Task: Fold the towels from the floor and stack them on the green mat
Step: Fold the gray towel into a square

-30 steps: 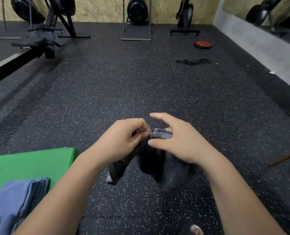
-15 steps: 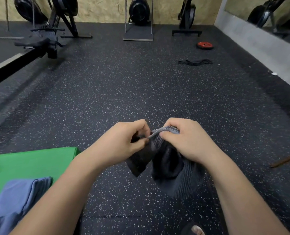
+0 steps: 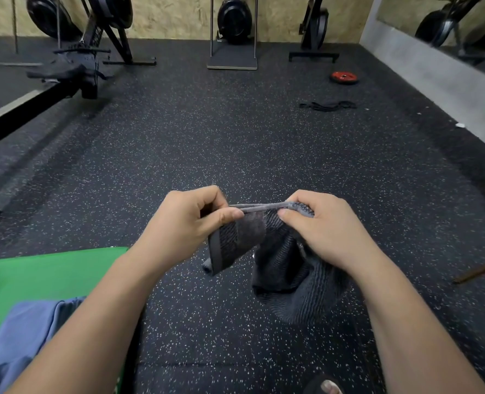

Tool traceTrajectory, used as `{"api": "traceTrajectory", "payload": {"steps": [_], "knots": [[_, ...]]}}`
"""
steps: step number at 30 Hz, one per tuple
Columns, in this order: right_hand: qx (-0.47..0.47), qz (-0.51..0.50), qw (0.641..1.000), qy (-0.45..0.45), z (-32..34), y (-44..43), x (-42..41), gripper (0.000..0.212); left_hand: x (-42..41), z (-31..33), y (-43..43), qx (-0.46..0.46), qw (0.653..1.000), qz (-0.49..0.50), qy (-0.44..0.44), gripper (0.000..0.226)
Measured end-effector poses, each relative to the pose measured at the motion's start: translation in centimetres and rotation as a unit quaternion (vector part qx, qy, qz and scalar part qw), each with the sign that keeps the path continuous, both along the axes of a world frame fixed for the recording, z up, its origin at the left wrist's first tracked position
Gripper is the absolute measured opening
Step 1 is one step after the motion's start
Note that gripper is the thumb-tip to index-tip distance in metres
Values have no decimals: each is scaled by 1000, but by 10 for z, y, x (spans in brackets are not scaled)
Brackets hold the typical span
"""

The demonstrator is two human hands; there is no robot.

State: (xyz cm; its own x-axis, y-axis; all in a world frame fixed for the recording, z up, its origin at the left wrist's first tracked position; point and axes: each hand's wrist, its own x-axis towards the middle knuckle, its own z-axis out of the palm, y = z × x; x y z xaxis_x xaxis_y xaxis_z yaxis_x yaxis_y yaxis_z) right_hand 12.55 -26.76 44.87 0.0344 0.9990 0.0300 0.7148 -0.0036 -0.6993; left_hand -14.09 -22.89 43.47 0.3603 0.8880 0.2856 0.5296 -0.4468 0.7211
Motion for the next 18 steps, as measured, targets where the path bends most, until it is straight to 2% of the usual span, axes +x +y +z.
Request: {"api": "traceTrajectory", "payload": {"steps": [4, 13, 18], "knots": [[8, -2, 1000, -1, -1, 0, 0, 13, 2, 4, -2, -19, 999, 1, -39, 38], [47, -47, 998, 16, 0, 3, 4, 12, -3, 8, 1, -168, 979, -96, -65, 18], [36, -40, 999, 9, -1, 2, 3, 11, 1, 10, -1, -145, 983, -68, -90, 18]]}}
